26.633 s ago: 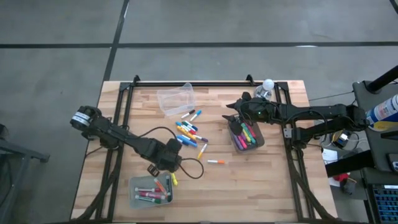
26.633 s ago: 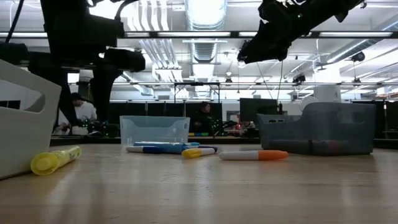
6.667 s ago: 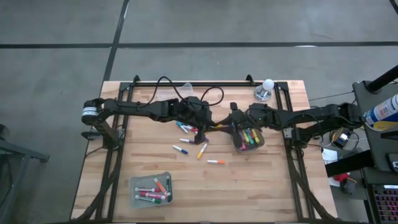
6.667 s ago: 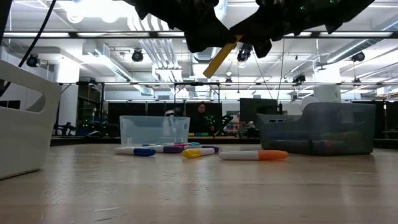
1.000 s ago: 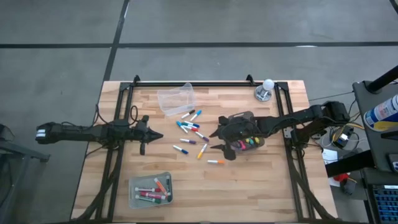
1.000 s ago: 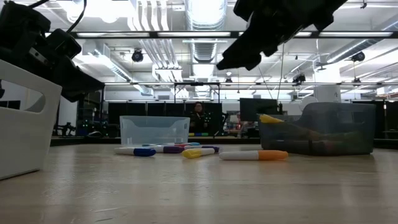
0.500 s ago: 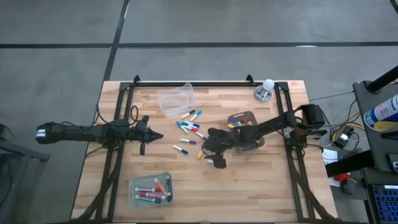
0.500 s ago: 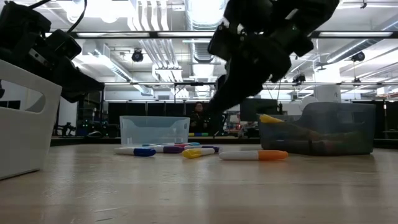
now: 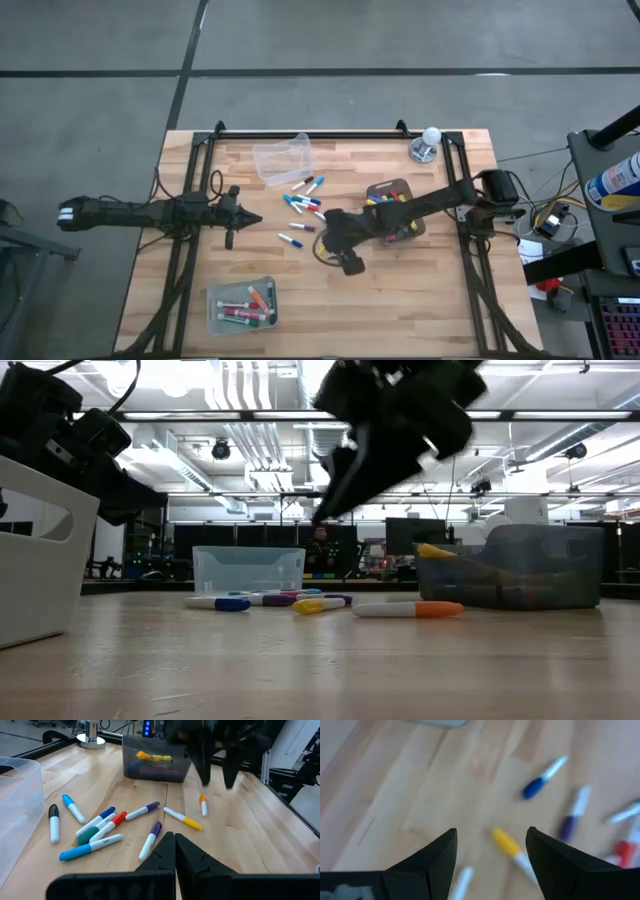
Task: Pick & Place Markers
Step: Put the white and orange highlighter pen into the transparent bin
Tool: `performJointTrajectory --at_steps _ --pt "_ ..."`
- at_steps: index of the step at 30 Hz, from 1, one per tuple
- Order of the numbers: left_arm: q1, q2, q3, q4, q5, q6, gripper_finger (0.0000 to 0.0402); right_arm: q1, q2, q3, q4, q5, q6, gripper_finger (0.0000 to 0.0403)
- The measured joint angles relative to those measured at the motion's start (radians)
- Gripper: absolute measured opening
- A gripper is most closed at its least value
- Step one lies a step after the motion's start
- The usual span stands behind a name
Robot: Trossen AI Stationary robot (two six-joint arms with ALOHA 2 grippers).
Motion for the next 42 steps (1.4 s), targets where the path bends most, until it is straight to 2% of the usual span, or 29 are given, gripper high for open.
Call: performJointTrajectory --at_steps 4,8,16,24,30,42 --pt "0.000 0.000 0.000 0.000 0.000 0.000 0.0000 -0.010 -0.002 0.162 -0.211 0.028 -0.039 0.0226" --pt "0.000 0.000 0.000 0.000 0.000 0.000 0.0000 0.001 -0.005 0.196 -0.265 0.032 0.008 0.0226" --pt "0.000 0.000 0.000 -0.002 0.000 0.000 0.0000 0.002 0.007 0.064 -0.203 0.035 0.070 0.0226" --pt "0.000 0.000 0.000 -0.004 0.000 0.000 0.0000 0.001 0.006 -0.017 -0.153 0.037 0.301 0.0226" --pt "0.000 0.000 0.000 -0.006 0.000 0.000 0.0000 0.014 0.005 -0.070 -0.135 0.036 0.412 0.0226" --pt "0.000 0.000 0.000 -0.009 0.000 0.000 0.0000 0.061 0.009 -0.186 0.015 0.086 0.440 0.0226"
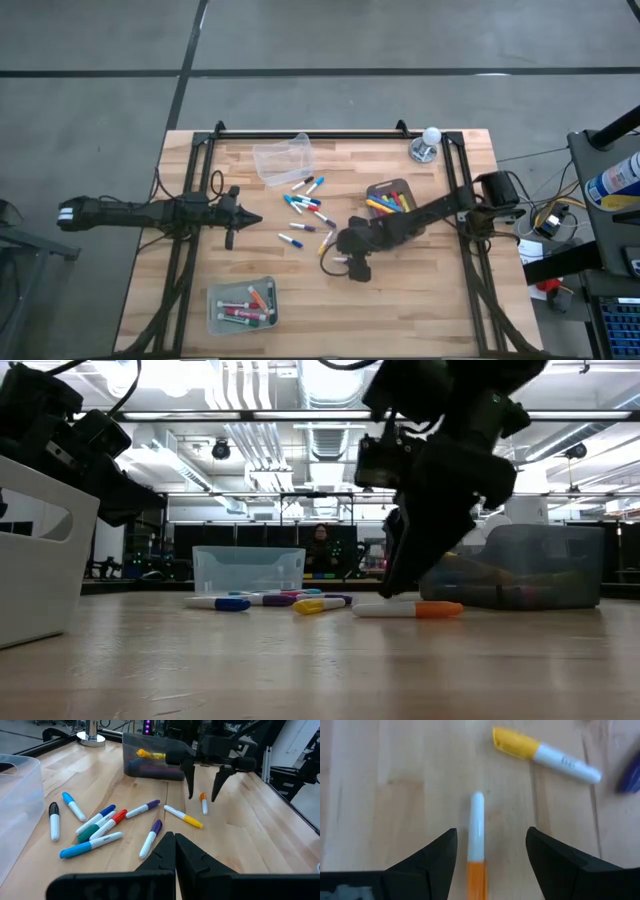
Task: Pick & Place Markers
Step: Put the white and orange highlighter pen into the transparent bin
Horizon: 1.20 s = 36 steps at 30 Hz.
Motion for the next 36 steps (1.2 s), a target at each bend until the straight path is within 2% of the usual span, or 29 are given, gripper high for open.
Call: performJointTrajectory --at_steps 12,17,22,32,36 --pt "0.000 0.000 0.000 0.000 0.000 0.000 0.0000 0.053 0.000 -0.034 0.012 0.128 0.037 0.0226" --pt "0.000 0.000 0.000 0.000 0.000 0.000 0.0000 0.050 0.000 -0.039 0.011 0.133 0.035 0.0216" --pt "0.000 0.000 0.000 0.000 0.000 0.000 0.0000 0.051 0.000 -0.048 0.012 0.131 0.041 0.0179" --pt "0.000 0.000 0.000 -0.001 0.000 0.000 0.0000 0.048 0.000 -0.063 0.020 0.126 0.060 0.0066" --pt "0.000 0.000 0.000 -0.001 0.000 0.000 0.0000 0.048 0.000 -0.067 0.045 0.123 0.045 0.0045"
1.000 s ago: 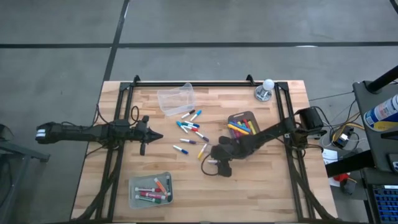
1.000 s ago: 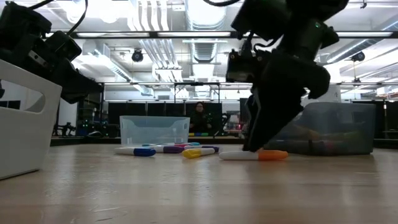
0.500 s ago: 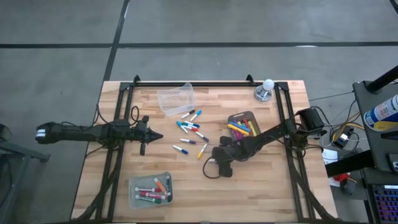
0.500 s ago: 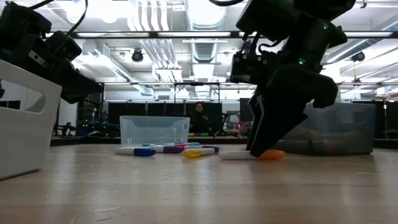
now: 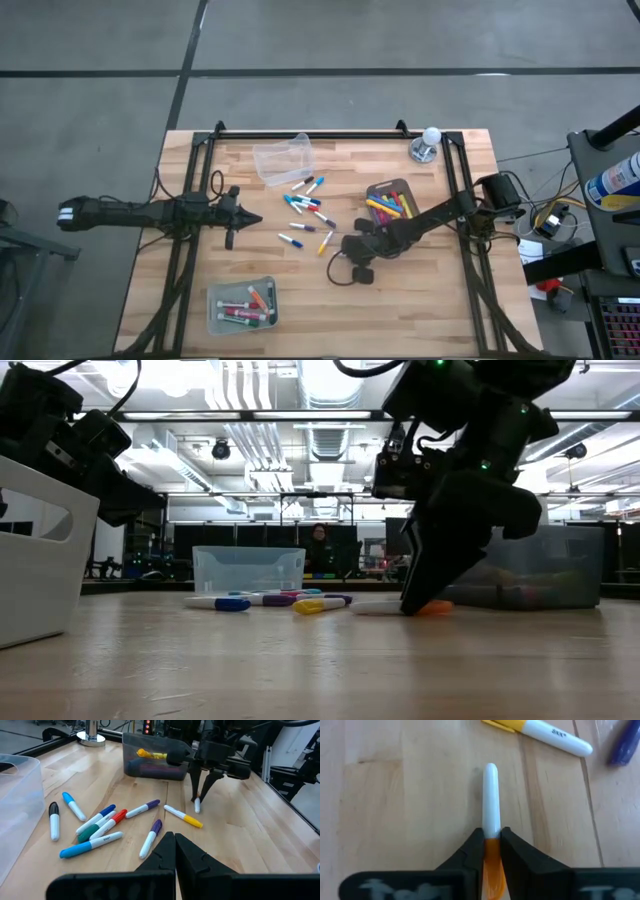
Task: Pick & Place Markers
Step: Put the white and orange highlighter pen into the transparent bin
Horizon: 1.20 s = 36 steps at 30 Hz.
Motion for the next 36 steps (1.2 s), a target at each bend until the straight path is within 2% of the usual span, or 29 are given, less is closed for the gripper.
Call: performJointTrajectory --at_steps 5,9,20,22,32,34,36 --pt "0.000 0.000 0.000 0.000 0.000 0.000 0.0000 0.000 0.000 0.010 0.028 0.004 -0.008 0.0045" --pt "0.000 0.000 0.000 0.000 0.000 0.000 0.0000 0.000 0.000 0.044 0.049 0.016 -0.089 0.0044" --pt "0.000 0.000 0.000 0.000 0.000 0.000 0.0000 -0.019 0.000 0.234 0.071 0.346 -0.438 0.0045" --pt "0.000 0.000 0.000 0.000 0.000 0.000 0.0000 -0.039 0.000 0.262 0.085 0.373 -0.498 0.0044" --pt "0.000 0.000 0.000 0.000 0.000 0.000 0.0000 -0.230 0.000 0.316 0.178 0.362 -0.657 0.0044" --pt "0.000 0.000 0.000 0.000 0.000 0.000 0.0000 -0.283 0.001 0.331 0.184 0.301 -0.674 0.0044" --pt "0.000 0.000 0.000 0.000 0.000 0.000 0.0000 -0.338 0.000 0.350 0.186 0.188 -0.679 0.0044"
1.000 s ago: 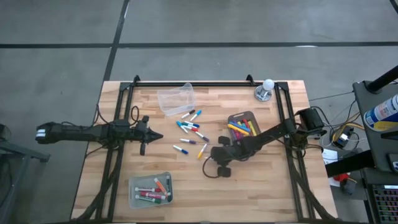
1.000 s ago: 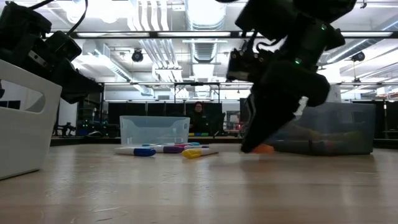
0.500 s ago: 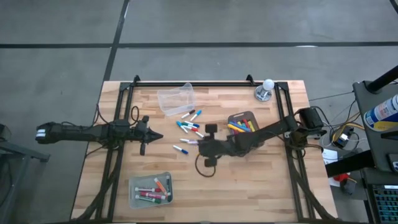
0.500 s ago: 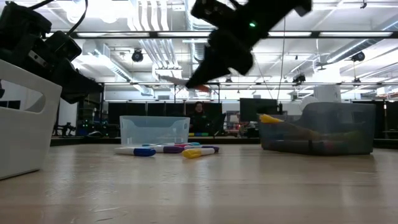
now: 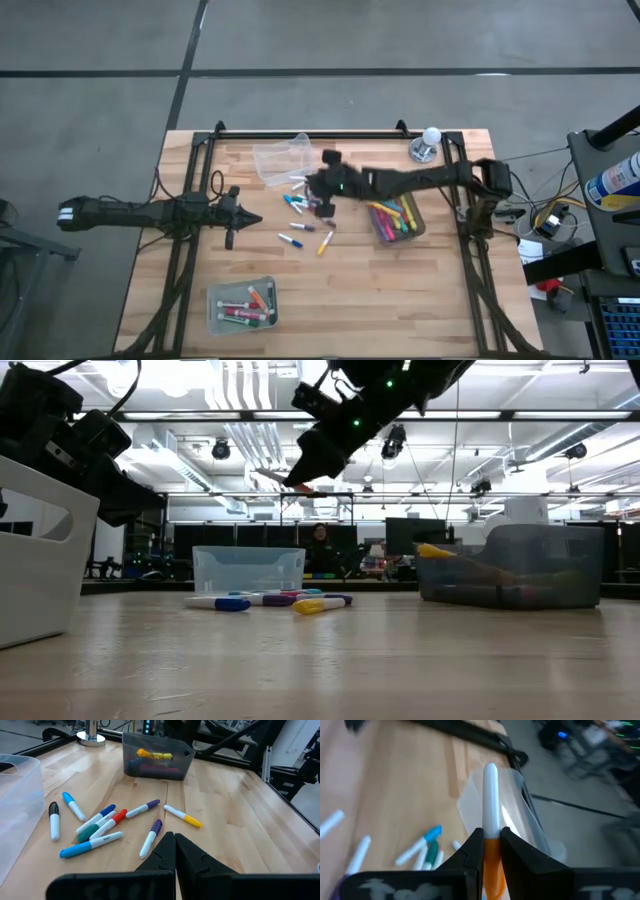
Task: Pick & Place Markers
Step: Put the white and orange highlighter pen into the transparent bin, then put the white and yellow highlighter pen into the transparent bin
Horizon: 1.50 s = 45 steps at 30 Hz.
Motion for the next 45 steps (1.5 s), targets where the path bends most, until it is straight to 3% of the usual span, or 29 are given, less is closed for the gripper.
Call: performJointTrajectory --at_steps 7,15,19,32,37,45 --pt "0.000 0.000 0.000 0.000 0.000 0.000 0.0000 -0.167 0.001 0.049 0.072 -0.267 0.055 0.0044" --pt "0.000 0.000 0.000 -0.001 0.001 0.000 0.0000 -0.265 0.128 0.181 0.062 -0.372 0.125 0.0045" --pt "0.000 0.001 0.000 -0.004 0.000 0.000 0.0000 -0.276 0.235 0.296 0.006 -0.375 0.143 0.0045" --pt "0.000 0.002 0.000 -0.004 -0.003 0.000 0.0000 -0.283 0.491 0.684 -0.420 -0.375 0.161 0.0045" --pt "0.000 0.002 0.000 -0.005 -0.003 0.000 0.0000 -0.282 0.501 0.704 -0.429 -0.370 0.170 0.0063" --pt "0.000 0.002 0.000 -0.004 -0.003 0.000 0.0000 -0.282 0.494 0.698 -0.441 -0.366 0.162 0.0144"
